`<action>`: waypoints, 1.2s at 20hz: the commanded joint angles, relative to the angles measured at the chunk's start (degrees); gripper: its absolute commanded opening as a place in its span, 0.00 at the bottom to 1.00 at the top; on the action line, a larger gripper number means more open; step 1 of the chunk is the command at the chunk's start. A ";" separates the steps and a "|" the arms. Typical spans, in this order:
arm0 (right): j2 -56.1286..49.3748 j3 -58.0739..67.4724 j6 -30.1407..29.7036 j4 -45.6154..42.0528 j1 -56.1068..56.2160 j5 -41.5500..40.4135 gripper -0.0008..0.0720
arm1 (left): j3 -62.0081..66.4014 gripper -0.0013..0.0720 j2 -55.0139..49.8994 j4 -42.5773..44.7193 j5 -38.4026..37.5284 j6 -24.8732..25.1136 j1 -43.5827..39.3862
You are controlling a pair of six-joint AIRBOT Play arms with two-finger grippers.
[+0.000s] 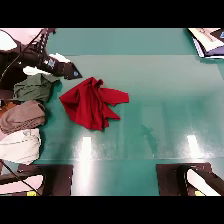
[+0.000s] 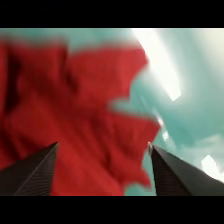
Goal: Fold the shirts.
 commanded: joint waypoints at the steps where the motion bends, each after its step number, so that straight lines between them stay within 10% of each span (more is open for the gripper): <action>1: -0.90 -0.04 0.02 0.04 0.04 1.66 0.04 | -6.82 0.91 2.54 1.75 -5.55 -2.89 3.19; 14: -10.29 -0.04 0.02 -0.07 8.85 6.45 0.04 | -40.94 0.91 8.33 1.20 29.40 -6.29 -13.31; 15: -11.02 -0.04 0.02 -0.07 9.84 6.47 0.04 | -40.94 0.82 6.88 1.25 29.24 -6.80 -13.29; 17: -12.31 -0.04 0.04 -1.86 11.61 6.43 0.04 | -40.54 0.04 6.51 1.57 28.89 -7.76 -12.72; 24: -18.21 -11.39 0.04 -10.29 18.05 0.07 0.04 | -24.55 0.05 16.06 5.22 11.02 -4.31 -3.89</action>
